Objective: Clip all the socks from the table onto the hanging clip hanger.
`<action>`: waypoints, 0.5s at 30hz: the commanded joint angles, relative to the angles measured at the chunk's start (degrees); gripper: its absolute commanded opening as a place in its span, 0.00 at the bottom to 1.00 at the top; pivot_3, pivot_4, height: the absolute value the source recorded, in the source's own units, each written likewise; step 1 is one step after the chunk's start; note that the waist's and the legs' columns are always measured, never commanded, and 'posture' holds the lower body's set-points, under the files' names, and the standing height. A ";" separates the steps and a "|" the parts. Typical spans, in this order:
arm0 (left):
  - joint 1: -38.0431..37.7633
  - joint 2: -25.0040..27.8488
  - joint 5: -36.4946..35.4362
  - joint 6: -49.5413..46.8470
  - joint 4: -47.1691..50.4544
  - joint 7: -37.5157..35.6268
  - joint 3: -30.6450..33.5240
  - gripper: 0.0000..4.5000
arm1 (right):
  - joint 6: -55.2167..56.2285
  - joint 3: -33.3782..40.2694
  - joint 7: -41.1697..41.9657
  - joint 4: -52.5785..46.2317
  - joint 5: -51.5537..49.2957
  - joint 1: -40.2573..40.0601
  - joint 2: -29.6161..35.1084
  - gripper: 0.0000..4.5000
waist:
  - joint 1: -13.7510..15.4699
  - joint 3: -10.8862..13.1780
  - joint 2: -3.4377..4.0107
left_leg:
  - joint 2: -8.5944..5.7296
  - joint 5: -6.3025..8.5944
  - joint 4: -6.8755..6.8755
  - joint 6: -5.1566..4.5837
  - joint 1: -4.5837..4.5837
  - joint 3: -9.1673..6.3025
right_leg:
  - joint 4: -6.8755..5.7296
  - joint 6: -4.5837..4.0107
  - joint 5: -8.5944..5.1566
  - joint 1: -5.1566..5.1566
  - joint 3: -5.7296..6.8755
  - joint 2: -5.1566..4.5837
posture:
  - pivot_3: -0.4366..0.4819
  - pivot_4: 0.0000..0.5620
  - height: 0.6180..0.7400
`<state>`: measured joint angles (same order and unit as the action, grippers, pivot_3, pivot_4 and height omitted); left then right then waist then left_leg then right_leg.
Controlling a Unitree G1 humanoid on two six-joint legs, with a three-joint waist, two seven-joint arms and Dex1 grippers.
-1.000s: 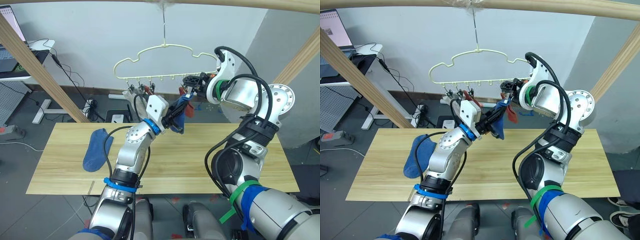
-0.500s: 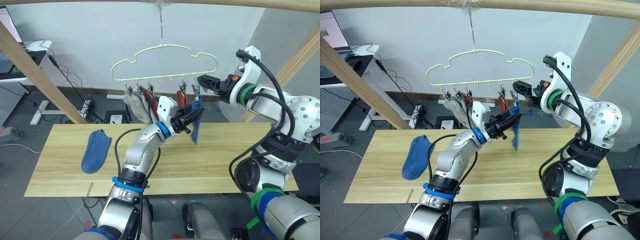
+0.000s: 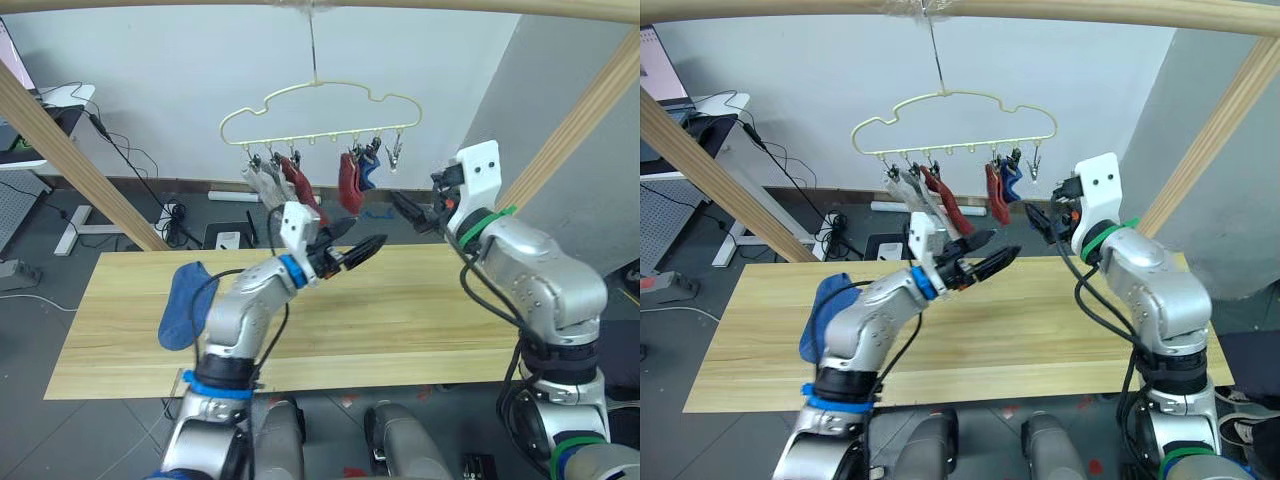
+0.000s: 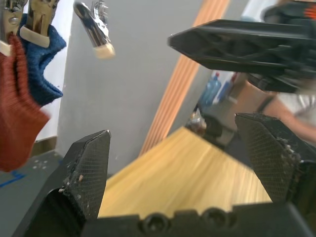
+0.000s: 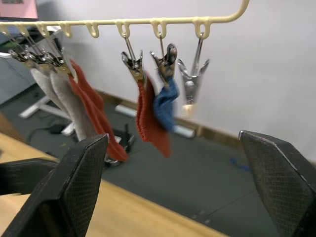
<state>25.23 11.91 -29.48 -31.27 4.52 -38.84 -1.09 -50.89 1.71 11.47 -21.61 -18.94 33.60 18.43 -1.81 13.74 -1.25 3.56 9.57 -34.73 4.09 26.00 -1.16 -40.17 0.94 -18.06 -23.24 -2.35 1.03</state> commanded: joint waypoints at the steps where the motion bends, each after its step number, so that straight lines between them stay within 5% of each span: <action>1: -1.45 4.14 -2.07 -1.43 7.37 -1.51 1.96 0.99 | 8.21 -2.04 -2.63 -0.07 5.25 -1.12 -1.01 0.98 | 0.18 0.00 0.00 | 0.00 0.00 -0.01 0.00 0.00 -0.01 | -0.01 0.00 0.00 0.00 0.01 0.00 | 0.55 0.38 1.00; 4: -3.06 10.09 -5.63 -7.33 13.02 -1.40 5.11 1.00 | 13.09 -2.36 -6.55 1.60 8.09 -2.60 -4.96 0.90 | 0.33 0.00 -0.01 | 0.00 0.00 -0.10 0.01 -0.01 -0.04 | -0.02 0.16 -0.07 0.06 0.00 -0.02 | 0.58 0.39 1.00; 7: -4.30 13.68 -2.73 -7.97 17.33 2.83 6.23 1.00 | 17.41 -4.47 -8.33 3.91 12.08 -2.86 -6.58 0.70 | 0.51 0.00 0.00 | -0.01 0.00 -0.11 0.01 -0.01 -0.07 | -0.04 0.18 -0.07 0.07 0.00 -0.03 | 0.59 0.40 1.00; 10: -5.98 15.34 -1.68 -8.73 19.60 6.16 7.81 1.00 | 20.04 -4.33 -10.37 6.61 13.95 -2.59 -8.72 0.70 | 0.97 0.00 0.00 | -0.02 0.00 -0.11 0.01 -0.04 -0.06 | -0.04 0.18 -0.06 0.08 -0.01 -0.06 | 0.60 0.40 1.00; 15: -8.31 18.51 -4.74 -2.61 20.40 -1.59 9.44 1.00 | 24.56 -3.95 -12.75 11.42 16.40 -1.25 -11.33 0.70 | 1.59 0.00 0.00 | 0.02 0.00 -0.07 0.01 -0.07 -0.07 | -0.05 0.09 -0.01 0.07 -0.02 -0.05 | 0.61 0.40 1.00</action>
<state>16.45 30.08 -32.01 -36.33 22.38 -38.25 6.59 -28.97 -2.96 -0.18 -9.51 -3.54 30.80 7.63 -0.22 13.74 -1.25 3.58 9.57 -34.80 4.10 25.93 -1.22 -40.23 0.97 -18.03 -23.18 -2.35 0.99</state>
